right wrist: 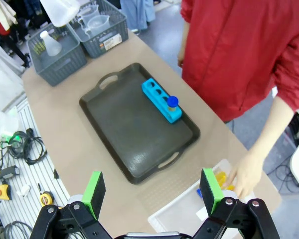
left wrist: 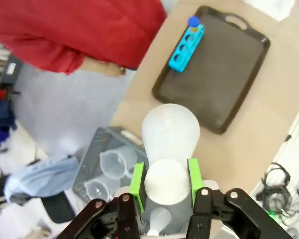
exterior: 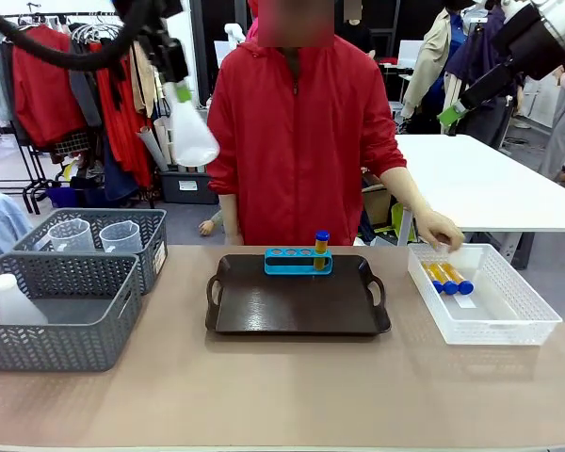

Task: Prepare the laboratory tools.
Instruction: Pick up one Small flask and place it on the Handle tray.

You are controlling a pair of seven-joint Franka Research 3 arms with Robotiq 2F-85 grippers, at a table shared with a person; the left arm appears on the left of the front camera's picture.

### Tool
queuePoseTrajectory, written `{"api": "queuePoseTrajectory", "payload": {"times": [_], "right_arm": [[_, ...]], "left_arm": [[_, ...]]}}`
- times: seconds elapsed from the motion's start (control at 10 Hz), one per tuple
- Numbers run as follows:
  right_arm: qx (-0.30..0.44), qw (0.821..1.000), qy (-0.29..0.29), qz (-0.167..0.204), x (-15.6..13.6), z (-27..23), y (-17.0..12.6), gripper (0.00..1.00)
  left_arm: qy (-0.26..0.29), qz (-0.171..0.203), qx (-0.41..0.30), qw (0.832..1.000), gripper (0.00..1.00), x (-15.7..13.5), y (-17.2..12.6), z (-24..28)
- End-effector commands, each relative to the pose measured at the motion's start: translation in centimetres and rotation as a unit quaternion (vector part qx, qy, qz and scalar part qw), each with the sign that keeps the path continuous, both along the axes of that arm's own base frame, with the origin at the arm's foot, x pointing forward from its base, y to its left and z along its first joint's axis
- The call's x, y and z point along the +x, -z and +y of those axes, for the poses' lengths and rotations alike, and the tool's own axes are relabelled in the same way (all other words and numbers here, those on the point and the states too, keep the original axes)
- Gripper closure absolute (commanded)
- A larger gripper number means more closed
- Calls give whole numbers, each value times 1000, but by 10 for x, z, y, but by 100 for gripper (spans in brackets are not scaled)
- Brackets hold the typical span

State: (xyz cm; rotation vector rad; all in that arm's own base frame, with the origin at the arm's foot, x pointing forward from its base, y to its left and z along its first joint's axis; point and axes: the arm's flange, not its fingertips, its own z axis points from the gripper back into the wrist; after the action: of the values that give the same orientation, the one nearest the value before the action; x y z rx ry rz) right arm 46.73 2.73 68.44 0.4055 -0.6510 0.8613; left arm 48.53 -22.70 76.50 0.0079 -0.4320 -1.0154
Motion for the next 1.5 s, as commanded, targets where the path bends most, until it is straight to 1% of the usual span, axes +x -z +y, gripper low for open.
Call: {"api": "queuePoseTrajectory", "payload": {"times": [0.0,0.1,0.3,0.4,0.5,0.6,0.7,0.8,0.9,1.0,1.4], "right_arm": [[2,1000,-3,-1,-1,-1,-1,0],[2,1000,-3,-1,-1,-1,-1,0],[2,1000,-3,-1,-1,-1,-1,0],[2,1000,-3,-1,-1,-1,-1,0],[2,1000,-3,-1,-1,-1,-1,0],[2,1000,-3,-1,-1,-1,-1,0],[2,1000,-3,-1,-1,-1,-1,0],[2,1000,-3,-1,-1,-1,-1,0],[2,1000,-3,-1,-1,-1,-1,0],[2,1000,-3,-1,-1,-1,-1,0],[2,1000,-3,-1,-1,-1,-1,0]], "left_arm": [[53,6,24,998,100,15,-11,-33],[82,-2,30,996,100,24,-1,-62],[141,9,41,989,100,36,26,-113],[159,13,43,986,100,38,36,-134],[174,12,45,984,100,42,46,-154],[196,-1,50,979,100,47,61,-169],[203,1,65,977,100,48,74,-180],[207,7,67,976,100,50,86,-190],[197,13,56,979,100,55,93,-196],[199,16,54,978,100,40,96,-184],[199,16,54,978,100,40,96,-184]]}}
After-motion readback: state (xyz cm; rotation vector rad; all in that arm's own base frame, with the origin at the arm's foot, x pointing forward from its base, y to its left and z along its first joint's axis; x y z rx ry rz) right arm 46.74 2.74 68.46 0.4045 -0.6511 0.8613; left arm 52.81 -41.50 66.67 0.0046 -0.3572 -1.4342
